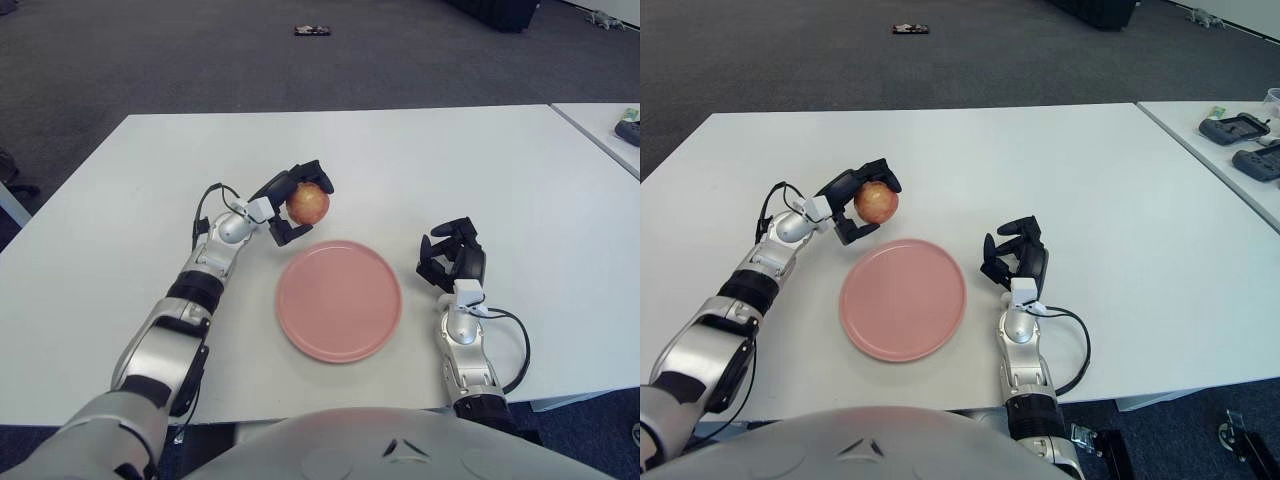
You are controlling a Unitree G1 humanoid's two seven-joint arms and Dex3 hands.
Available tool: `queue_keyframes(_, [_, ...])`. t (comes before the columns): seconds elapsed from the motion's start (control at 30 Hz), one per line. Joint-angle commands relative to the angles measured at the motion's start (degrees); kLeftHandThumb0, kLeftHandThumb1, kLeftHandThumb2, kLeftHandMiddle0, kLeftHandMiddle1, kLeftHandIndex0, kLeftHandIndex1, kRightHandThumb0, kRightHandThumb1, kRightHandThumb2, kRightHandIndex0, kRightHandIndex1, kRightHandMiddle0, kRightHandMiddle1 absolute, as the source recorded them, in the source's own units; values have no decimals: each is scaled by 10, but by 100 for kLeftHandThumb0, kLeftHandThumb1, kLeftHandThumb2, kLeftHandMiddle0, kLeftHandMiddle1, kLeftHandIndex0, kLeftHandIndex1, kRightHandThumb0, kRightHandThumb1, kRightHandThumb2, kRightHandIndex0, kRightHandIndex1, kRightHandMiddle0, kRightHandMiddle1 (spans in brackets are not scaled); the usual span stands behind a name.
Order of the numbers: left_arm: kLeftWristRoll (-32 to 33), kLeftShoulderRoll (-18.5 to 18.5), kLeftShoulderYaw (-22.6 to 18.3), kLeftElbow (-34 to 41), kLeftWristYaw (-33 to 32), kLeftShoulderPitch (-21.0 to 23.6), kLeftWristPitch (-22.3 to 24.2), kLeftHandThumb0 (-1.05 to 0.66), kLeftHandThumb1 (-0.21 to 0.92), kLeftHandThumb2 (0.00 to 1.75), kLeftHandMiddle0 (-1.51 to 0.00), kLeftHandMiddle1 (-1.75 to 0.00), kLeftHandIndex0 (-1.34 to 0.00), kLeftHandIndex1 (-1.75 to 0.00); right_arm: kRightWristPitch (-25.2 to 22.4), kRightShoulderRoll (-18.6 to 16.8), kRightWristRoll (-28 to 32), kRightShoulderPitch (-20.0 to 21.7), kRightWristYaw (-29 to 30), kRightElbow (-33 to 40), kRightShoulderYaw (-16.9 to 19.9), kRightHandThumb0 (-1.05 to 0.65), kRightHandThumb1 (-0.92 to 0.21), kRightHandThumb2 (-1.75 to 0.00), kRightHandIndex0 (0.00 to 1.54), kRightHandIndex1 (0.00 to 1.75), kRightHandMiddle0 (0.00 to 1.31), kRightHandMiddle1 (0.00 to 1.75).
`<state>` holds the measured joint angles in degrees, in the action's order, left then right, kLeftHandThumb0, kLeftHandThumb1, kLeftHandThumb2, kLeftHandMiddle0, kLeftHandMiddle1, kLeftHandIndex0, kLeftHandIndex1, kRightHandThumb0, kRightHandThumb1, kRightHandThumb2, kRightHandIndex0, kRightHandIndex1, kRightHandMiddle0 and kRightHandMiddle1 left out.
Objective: Put the apple into the plate.
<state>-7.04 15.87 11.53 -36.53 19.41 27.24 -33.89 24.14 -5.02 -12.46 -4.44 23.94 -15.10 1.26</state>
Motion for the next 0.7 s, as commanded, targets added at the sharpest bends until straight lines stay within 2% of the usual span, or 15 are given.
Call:
queue_keyframes(0.0, [14,3,-13,52,7,-19,9,0,-12,175,-99,-157,-71,-175,9,3,4,10,-5,-4,2,-41,-56,-101,68,162,42,175])
queue_keyframes(0.3, [25,16,-15,155,31,-54,9,0,-11,175,-99,-158,-71,-175,6,5,0,9,-8,-5,1,-41,-57,-101,66,165,42,175])
queue_keyframes(0.4, [30,26,-11,197,46,-66,-19,0,-11,175,-99,-158,-71,-175,6,5,0,10,-9,-5,1,-41,-57,-101,65,165,42,175])
queue_keyframes(0.67, [58,27,5,223,85,-93,-56,0,-11,174,-99,-157,-70,-175,7,3,-1,8,-10,-3,0,-40,-57,-100,64,165,41,175])
